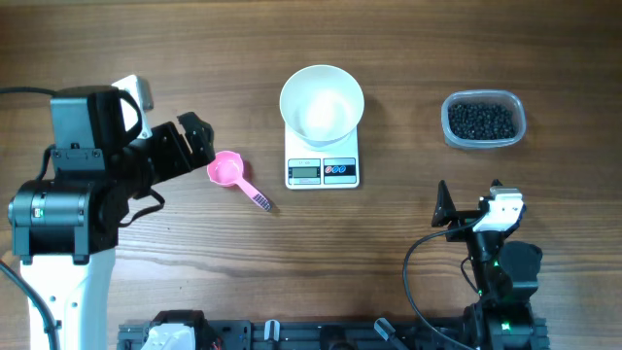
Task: Scoop item into bowl and weigh 150g on scale
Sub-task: 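Raise the left arm and move the left gripper over the pink scoop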
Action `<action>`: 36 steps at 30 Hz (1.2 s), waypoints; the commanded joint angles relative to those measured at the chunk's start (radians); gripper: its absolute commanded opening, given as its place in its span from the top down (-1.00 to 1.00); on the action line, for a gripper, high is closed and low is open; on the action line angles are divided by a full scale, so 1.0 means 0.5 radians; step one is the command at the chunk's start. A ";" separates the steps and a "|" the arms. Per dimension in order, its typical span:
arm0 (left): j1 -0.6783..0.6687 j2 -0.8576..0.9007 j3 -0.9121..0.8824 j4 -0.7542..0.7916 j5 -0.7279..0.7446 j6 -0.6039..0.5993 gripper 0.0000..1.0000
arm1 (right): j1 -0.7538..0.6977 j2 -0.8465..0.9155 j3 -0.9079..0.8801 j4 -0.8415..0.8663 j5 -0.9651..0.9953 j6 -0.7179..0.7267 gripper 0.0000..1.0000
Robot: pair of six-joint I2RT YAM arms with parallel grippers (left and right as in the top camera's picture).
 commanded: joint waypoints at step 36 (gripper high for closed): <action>-0.008 0.695 0.007 -0.275 -0.220 -1.050 -1.00 | -0.003 0.008 -0.002 0.005 -0.032 0.009 -1.00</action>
